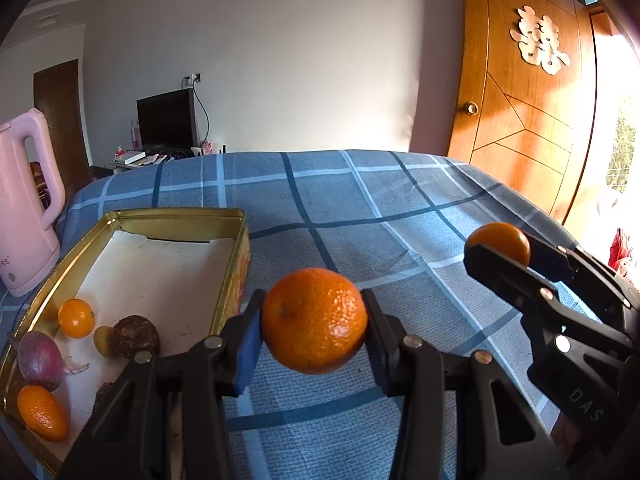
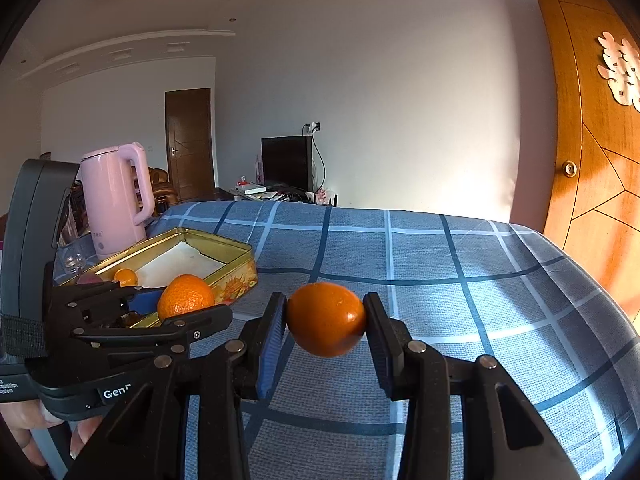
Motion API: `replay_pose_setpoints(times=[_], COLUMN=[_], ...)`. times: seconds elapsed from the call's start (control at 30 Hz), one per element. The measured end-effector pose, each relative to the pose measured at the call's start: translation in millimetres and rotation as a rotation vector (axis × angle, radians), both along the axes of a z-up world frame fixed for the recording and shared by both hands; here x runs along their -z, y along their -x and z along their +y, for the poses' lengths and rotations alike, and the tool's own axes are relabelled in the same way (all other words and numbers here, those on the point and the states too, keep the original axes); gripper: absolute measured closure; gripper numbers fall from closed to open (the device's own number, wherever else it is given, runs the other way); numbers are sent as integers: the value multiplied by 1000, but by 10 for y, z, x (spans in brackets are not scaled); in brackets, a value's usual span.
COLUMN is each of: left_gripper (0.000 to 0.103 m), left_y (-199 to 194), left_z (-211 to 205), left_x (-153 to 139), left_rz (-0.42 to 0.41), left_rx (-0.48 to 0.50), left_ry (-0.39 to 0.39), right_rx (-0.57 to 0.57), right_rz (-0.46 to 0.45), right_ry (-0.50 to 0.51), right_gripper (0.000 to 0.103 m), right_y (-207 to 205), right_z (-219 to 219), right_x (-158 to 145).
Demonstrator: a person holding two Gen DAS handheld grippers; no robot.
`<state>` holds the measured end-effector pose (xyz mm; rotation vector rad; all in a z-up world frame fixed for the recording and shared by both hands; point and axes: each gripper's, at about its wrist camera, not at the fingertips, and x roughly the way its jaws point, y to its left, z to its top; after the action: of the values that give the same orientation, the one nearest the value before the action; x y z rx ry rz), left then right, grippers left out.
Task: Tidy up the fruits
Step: 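Lift both mandarins and carry them over the tin tray, then lower the mandarin into the tray with the left tool while the right tool releases its mandarin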
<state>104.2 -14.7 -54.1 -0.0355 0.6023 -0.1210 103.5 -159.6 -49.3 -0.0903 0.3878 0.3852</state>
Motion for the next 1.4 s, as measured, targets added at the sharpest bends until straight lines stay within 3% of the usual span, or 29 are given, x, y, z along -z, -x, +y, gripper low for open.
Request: replay_pose_setpoints(times=[1.4], left_gripper=[56], left_y=[395], left_z=[1007], left_x=[-95], left_rz=[-43], left_rx=[-174], left_ry=[7], right_rx=[-221], right_rz=[-70], right_ry=[60], right_gripper=[62], right_y=[271], right_z=[1028], right_x=[-244])
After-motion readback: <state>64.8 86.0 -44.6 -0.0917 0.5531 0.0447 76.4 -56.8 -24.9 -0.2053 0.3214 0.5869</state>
